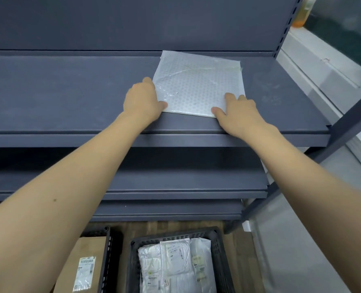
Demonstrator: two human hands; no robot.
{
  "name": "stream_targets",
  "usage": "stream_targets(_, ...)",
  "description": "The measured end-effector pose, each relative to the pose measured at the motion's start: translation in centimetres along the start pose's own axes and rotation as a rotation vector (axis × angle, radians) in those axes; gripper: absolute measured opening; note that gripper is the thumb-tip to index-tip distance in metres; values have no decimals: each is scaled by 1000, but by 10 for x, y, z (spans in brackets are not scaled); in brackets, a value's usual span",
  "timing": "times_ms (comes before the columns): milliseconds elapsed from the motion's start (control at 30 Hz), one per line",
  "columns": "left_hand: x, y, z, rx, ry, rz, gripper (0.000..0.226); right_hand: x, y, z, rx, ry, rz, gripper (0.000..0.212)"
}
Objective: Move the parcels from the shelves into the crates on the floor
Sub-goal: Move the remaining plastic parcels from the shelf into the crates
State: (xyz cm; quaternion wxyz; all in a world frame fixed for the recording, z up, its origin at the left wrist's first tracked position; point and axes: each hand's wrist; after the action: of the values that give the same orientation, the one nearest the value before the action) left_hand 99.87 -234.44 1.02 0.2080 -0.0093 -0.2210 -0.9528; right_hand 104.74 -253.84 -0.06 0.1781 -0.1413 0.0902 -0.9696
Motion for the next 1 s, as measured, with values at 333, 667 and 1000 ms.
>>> stream_targets(333,89,-38,-7,637,-82,87,45,84,-7,-45,-170,234,134,46)
stream_targets(667,219,-102,-46,726,-81,127,33,203,-39,-137,-561,271,117,52)
stream_targets(1000,311,-170,-74,511,-11,2,16,271,-54,-205,-547,118,59,57)
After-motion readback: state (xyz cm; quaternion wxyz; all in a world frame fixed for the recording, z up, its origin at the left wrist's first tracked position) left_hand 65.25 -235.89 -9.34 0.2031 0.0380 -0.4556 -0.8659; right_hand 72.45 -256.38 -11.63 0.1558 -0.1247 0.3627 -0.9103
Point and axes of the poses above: each hand's wrist, its own x-axis away from the middle knuckle, its own z-axis out of the back of the hand, y = z × x, and after that the axes turned 13 degrees about -y, right-handed
